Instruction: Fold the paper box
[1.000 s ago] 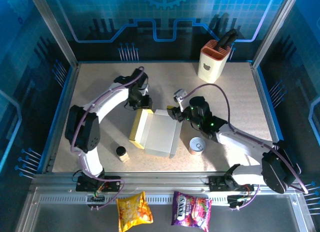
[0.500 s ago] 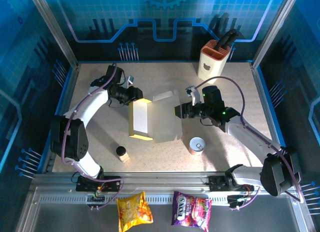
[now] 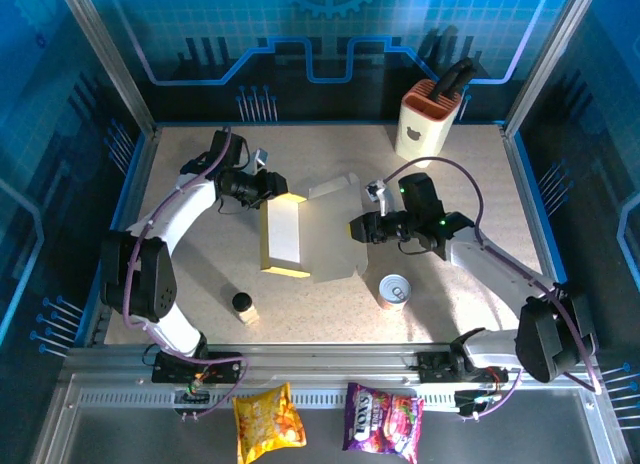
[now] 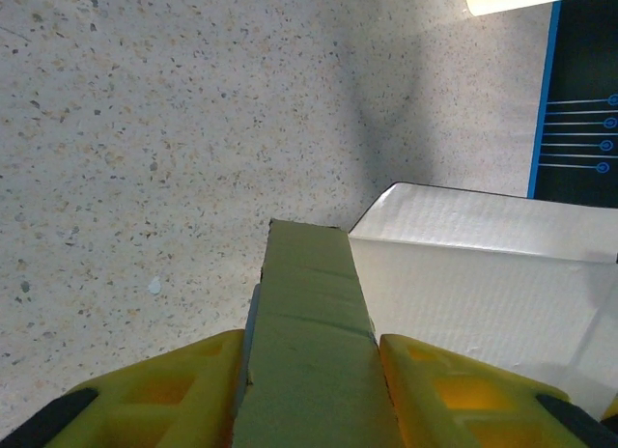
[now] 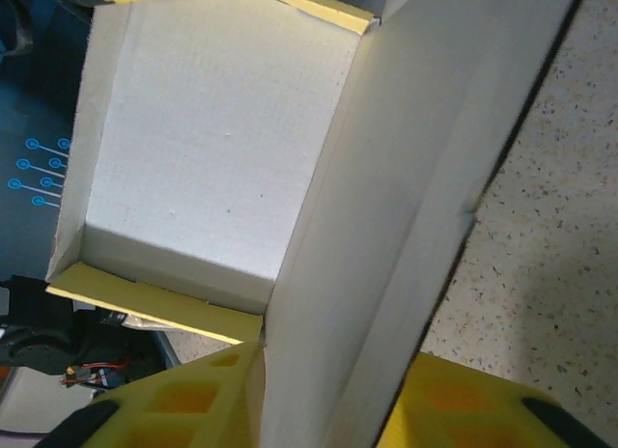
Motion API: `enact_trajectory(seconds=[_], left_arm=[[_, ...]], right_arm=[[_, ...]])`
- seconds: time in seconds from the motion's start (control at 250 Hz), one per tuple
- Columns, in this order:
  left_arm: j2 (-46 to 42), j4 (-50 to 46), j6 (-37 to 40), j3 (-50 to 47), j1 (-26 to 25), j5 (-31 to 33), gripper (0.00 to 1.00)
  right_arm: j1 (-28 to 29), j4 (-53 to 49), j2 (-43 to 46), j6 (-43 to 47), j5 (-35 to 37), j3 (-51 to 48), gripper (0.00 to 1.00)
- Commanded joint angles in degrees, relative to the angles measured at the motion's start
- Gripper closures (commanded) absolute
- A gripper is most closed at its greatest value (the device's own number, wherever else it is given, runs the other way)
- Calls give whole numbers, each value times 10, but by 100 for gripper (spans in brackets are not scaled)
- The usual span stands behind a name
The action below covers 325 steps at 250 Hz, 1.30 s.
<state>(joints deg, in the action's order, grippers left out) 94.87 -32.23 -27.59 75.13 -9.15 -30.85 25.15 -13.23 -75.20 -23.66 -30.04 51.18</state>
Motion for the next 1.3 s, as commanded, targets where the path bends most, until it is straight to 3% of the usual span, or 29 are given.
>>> enact_trajectory(seconds=[0.0,0.16,0.212,0.511,0.771,0.815,0.987,1.115,1.295], left_arm=[[-20,9,-13,-9,4,-23,60],[-28,13,-14,-10,7,-15,50],[-35,16,-13,-10,10,-10,45],[-114,18,30,-18,41,55,27],[-190,-37,139,-13,44,199,24],[-200,-50,156,-11,45,229,23],[-242,-64,240,-22,45,292,14],[-273,-44,304,-52,44,308,0],[-300,-17,284,-80,46,332,0]], right_arm=[[1,-14,-4,-1,-1,22,72],[1,-36,-5,9,11,38,91],[1,-45,-5,17,18,45,93],[4,-192,-28,177,92,168,96],[47,-299,-65,445,203,273,95],[51,-310,-73,482,221,290,99],[53,-386,-130,649,219,368,100],[52,-437,-185,703,221,437,100],[52,-520,-271,747,212,539,100]])
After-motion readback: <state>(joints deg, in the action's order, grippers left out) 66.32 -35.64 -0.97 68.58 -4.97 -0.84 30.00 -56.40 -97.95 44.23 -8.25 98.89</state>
